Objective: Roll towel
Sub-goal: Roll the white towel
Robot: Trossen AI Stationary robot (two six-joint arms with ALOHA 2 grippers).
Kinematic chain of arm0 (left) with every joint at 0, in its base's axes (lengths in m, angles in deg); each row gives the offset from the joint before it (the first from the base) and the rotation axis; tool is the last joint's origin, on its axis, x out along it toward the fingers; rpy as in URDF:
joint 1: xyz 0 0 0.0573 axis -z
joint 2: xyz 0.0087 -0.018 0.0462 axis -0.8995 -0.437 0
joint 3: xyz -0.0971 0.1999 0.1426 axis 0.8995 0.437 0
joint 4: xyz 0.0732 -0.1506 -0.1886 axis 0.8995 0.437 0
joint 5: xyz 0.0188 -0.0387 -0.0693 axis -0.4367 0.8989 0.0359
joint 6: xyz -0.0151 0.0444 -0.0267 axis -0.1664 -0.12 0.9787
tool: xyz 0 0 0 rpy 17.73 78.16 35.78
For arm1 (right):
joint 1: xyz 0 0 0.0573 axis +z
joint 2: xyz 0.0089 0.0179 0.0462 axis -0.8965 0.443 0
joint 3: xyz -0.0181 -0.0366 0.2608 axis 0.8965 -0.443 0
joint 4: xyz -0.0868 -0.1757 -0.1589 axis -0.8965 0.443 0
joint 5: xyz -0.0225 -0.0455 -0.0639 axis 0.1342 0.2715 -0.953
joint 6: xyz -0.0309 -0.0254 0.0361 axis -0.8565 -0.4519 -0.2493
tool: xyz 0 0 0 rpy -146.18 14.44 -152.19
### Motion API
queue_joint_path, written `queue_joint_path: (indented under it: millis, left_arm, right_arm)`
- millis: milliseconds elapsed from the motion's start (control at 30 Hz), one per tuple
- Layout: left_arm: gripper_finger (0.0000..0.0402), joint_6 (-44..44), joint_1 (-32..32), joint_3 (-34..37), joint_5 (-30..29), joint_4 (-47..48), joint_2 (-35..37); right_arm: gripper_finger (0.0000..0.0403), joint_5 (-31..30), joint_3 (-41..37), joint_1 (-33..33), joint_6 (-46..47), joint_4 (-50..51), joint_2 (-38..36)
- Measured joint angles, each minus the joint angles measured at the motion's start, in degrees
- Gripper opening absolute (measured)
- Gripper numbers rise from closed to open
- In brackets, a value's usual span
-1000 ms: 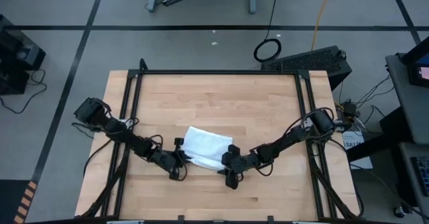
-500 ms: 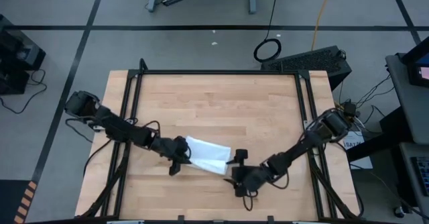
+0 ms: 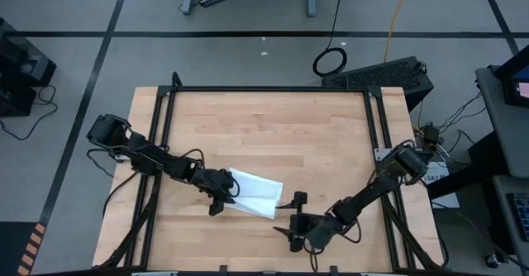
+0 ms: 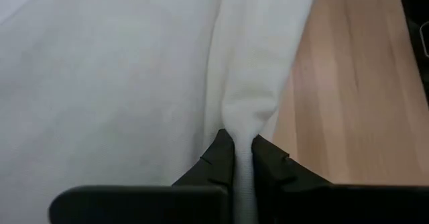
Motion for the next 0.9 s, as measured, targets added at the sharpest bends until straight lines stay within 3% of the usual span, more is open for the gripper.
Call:
queue_joint_path:
  millis: [200,367,500,700,900]
  left_arm:
    - [0.0027,-0.1,0.0,0.0,0.7,-0.1,0.0]
    - [0.0027,1.1,0.0,0.0,1.5,-0.3,0.0]
    - [0.0027,1.8,0.0,0.0,1.5,-0.3,0.0]
    - [0.0027,1.8,0.0,0.0,1.5,-0.4,0.0]
    - [0.0027,1.6,0.1,0.0,1.5,-0.9,0.0]
  right_arm:
    - [0.0302,0.0,5.7,-2.3,0.5,-0.1,6.5]
    - [0.0302,-0.6,13.3,-3.7,1.4,9.2,11.6]
    - [0.0302,-5.6,17.1,-4.0,3.8,15.6,14.0]
    - [0.0302,-8.2,17.4,-3.5,4.9,16.3,14.1]
    - [0.0302,-5.8,14.3,-3.6,15.2,15.8,14.0]
